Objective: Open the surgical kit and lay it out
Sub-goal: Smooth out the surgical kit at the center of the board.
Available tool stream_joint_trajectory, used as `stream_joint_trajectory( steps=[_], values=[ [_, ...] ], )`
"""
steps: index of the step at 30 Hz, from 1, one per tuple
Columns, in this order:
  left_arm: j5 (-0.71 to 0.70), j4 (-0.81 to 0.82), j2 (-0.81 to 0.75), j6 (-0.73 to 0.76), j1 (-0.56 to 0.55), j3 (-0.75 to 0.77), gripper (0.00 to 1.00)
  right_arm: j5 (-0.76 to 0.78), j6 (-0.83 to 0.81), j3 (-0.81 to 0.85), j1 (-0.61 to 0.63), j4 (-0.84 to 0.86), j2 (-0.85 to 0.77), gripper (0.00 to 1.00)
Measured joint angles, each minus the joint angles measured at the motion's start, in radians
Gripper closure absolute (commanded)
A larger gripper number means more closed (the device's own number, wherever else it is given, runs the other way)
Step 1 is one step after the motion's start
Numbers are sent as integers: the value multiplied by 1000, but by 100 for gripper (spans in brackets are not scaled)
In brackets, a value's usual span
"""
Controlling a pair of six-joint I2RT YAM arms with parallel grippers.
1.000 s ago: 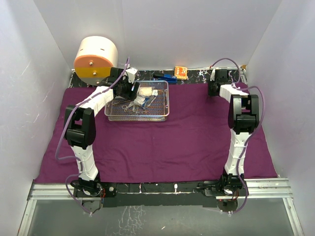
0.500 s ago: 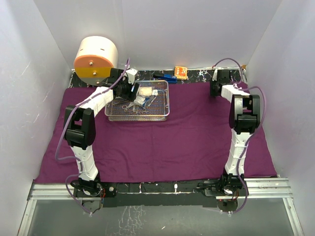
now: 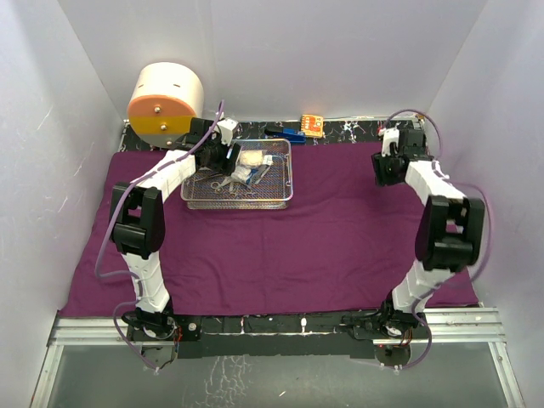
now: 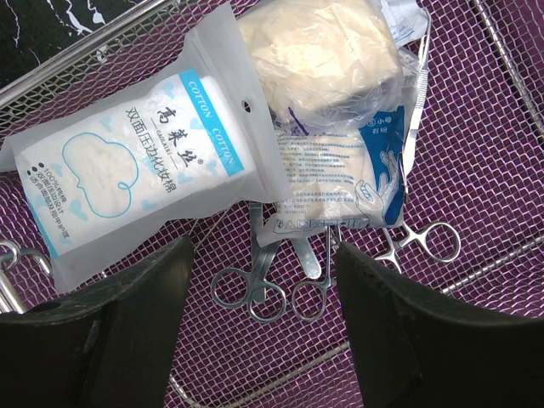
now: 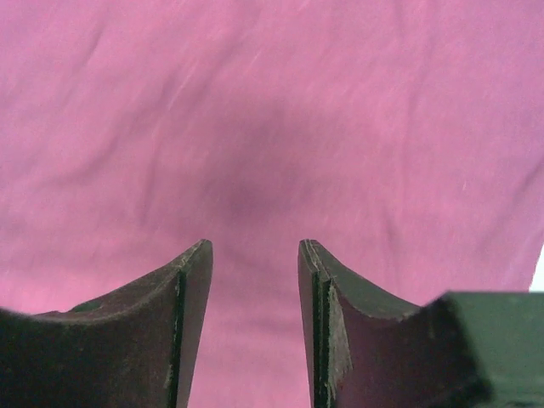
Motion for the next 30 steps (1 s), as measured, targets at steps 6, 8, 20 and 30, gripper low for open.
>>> stream_joint_trajectory(
  steps=[6,8,20,30],
  values=[
    [13,0,-1,-3,0,0,33,-82,-208,-238,9,-151,-320,54],
    [17,0,-2,-3,0,0,33,-89,-269,-322,9,-202,-383,54],
    [26,2,-10,-5,0,-11,32,-35,-455,-546,9,-341,-415,57],
    [25,1,-12,4,0,-17,32,26,-518,-580,10,-370,-430,58]
  ],
)
